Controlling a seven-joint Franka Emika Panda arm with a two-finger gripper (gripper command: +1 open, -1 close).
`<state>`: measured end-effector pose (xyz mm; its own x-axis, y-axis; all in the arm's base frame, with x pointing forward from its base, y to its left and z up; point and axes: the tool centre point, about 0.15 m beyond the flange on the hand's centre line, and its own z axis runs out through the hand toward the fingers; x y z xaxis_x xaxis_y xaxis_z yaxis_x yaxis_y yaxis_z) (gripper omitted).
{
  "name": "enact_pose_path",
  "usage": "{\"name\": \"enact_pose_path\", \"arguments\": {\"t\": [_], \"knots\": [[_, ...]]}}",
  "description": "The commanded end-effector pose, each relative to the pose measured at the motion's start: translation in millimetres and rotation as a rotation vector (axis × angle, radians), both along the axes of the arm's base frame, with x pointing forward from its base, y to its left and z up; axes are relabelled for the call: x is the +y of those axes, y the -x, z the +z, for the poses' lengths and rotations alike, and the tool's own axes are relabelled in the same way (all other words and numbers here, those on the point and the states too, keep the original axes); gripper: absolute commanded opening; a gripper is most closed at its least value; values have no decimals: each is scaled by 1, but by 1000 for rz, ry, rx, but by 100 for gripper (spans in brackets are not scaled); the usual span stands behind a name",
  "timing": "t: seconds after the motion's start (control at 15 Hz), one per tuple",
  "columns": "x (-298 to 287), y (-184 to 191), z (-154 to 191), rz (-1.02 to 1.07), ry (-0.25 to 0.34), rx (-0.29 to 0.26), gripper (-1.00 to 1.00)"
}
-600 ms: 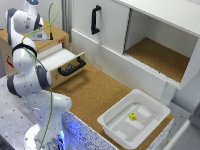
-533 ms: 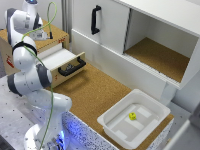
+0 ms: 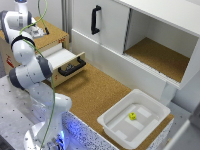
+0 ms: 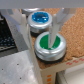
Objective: Toggle the green light switch to turn on the green light
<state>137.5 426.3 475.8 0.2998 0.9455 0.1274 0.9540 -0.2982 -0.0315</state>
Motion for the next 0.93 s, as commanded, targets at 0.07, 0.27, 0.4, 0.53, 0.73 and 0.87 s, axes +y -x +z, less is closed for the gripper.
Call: {"name": "enact_pose_path", "arguments": {"t": [0.07, 0.27, 0.4, 0.53, 0.73, 0.87], "knots": [[24, -32, -9, -66, 80, -1, -100], [36, -37, -9, -77, 44, -20, -100], [43, -36, -11, -63, 53, -20, -100], [43, -33, -20, -59, 81, -15, -100], [30, -32, -43, -82, 136, -5, -100], [23, -32, -45, -112, 123, -9, -100]]}}
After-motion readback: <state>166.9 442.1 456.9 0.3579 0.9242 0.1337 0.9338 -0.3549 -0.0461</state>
